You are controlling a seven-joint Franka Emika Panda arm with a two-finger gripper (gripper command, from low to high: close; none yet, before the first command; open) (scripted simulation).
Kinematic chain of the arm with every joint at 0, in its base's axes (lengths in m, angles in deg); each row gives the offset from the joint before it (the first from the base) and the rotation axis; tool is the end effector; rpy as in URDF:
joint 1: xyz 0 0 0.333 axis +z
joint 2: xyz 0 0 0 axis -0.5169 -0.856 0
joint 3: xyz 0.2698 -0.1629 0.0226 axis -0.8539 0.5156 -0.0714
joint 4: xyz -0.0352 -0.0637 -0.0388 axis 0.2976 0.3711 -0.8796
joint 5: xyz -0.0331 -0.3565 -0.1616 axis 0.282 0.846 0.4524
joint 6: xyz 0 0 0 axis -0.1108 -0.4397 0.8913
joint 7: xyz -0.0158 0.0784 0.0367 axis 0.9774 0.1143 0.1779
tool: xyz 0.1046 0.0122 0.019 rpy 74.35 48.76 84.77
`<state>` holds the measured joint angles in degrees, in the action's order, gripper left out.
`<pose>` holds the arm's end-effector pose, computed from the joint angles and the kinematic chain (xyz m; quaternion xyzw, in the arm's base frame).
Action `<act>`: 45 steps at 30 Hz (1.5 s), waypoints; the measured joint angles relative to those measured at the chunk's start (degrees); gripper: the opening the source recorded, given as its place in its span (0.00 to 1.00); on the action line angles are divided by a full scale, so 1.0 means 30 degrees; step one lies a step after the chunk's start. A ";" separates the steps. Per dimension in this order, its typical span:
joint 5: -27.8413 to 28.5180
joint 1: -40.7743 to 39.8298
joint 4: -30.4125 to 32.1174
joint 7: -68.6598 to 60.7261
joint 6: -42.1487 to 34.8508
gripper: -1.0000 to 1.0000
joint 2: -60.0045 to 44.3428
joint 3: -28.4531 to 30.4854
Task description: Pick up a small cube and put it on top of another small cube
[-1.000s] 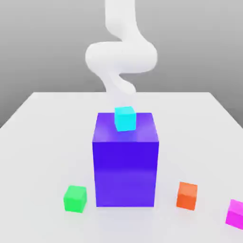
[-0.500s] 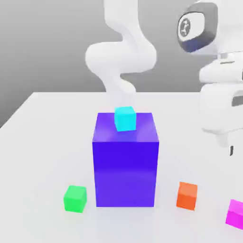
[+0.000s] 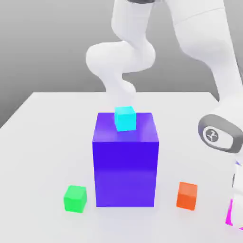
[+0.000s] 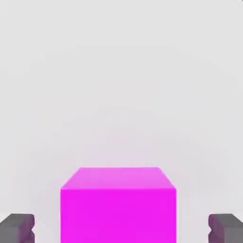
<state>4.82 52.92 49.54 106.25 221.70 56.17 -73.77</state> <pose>0.4259 0.3066 0.1318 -0.9902 -0.1393 -0.0003 0.0003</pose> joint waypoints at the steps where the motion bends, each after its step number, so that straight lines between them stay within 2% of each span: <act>1: 0.0001 -0.0001 0.0000 0.0001 -0.0002 0.00 0.0000 -0.0001; 5: -0.0004 -0.0004 0.0005 -0.0006 -0.0020 0.00 0.0010 -0.0015; 11: -0.2141 -0.1203 0.0338 -0.0591 -0.2229 0.00 0.3219 -0.1127; 15: -0.3196 -0.1756 0.0538 0.2406 -0.2419 0.00 0.4470 0.0001; 28: -0.4472 -0.3311 0.2542 1.3183 -0.2419 0.00 0.7452 0.3980; 37: -0.5707 -0.5805 0.3950 2.0383 -0.2416 0.00 0.9449 0.5567; 45: -0.7555 -0.8090 0.5182 2.6241 -0.2466 0.00 1.1057 0.6549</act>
<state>-17.85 28.65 65.09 184.97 214.30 89.34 -54.12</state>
